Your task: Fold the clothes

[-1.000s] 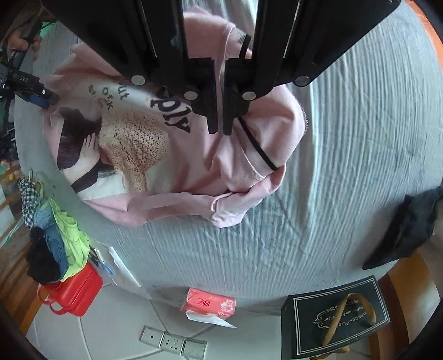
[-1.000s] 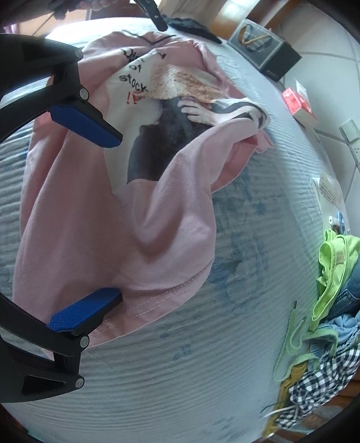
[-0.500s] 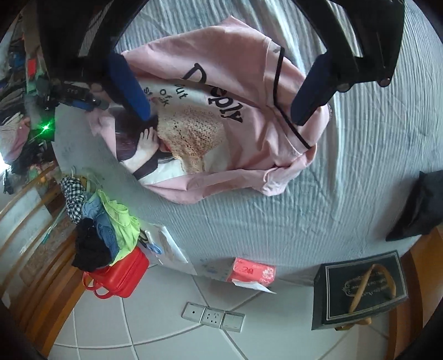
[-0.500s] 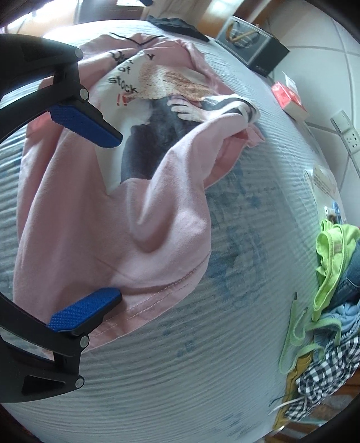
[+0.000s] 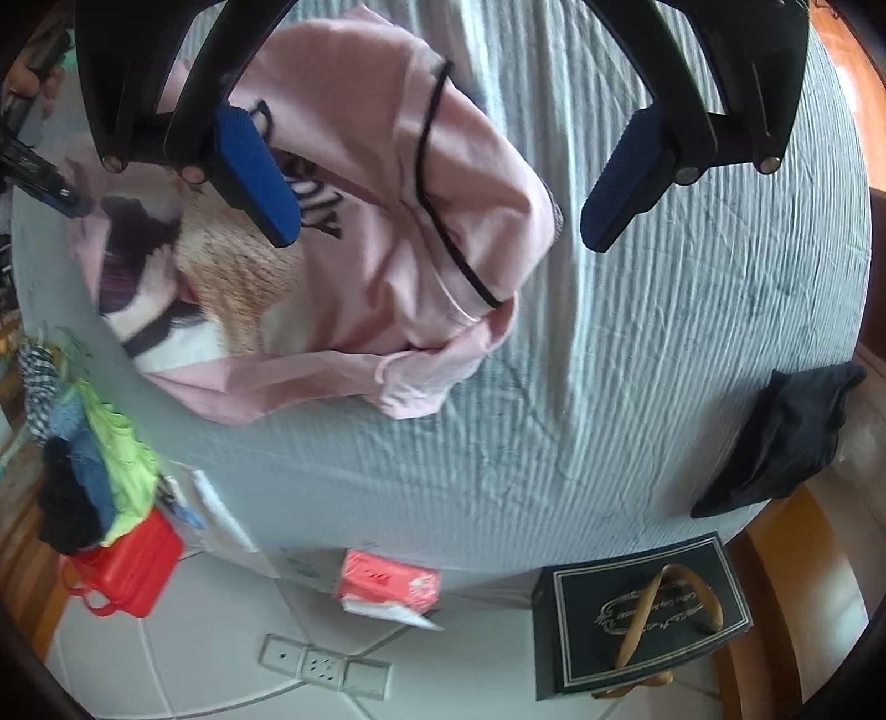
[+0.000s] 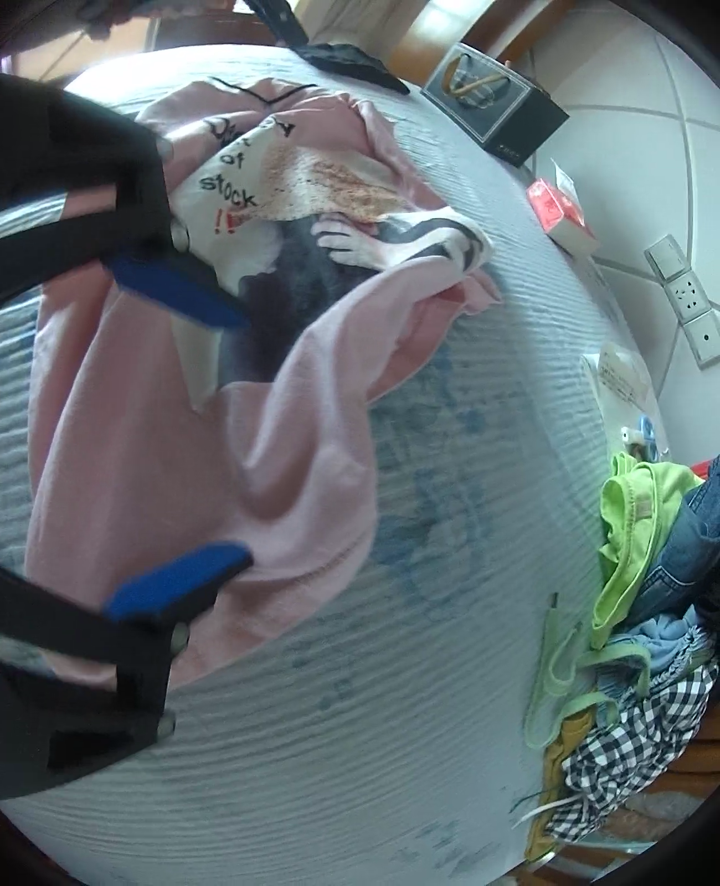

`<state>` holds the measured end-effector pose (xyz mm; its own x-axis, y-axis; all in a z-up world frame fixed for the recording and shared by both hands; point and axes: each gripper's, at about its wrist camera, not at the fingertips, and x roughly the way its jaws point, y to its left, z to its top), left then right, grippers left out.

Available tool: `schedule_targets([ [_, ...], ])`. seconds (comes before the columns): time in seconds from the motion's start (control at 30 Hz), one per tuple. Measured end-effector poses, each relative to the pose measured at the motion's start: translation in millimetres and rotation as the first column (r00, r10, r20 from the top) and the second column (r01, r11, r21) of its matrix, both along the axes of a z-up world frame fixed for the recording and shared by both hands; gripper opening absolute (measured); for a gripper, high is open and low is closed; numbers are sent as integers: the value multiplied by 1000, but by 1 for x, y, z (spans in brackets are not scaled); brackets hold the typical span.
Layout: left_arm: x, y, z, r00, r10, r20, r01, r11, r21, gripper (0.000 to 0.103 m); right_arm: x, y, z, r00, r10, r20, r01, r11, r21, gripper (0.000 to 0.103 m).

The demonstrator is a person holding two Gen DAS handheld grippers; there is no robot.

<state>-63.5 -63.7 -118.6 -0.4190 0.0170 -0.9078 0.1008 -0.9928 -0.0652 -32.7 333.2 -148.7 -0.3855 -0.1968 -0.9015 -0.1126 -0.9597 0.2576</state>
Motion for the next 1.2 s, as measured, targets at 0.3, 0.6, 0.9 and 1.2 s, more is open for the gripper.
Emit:
schedule_targets([
  [0.3, -39, -1, -44, 995, 51, 82, -49, 998, -30, 103, -66, -24, 38, 995, 82, -61, -83, 997, -10, 76],
  [0.6, -30, -7, -68, 989, 67, 131, -67, 998, -8, 103, -161, -54, 24, 993, 121, 15, -121, 992, 42, 36],
  [0.9, -25, -22, -57, 985, 32, 167, -40, 998, 46, 103, -204, -81, -19, 978, 179, 107, -187, 980, 64, 46],
  [1.2, -58, -44, 25, 999, 35, -27, -36, 999, -7, 102, -182, -68, 27, 986, 157, -63, -143, 972, 188, 4],
])
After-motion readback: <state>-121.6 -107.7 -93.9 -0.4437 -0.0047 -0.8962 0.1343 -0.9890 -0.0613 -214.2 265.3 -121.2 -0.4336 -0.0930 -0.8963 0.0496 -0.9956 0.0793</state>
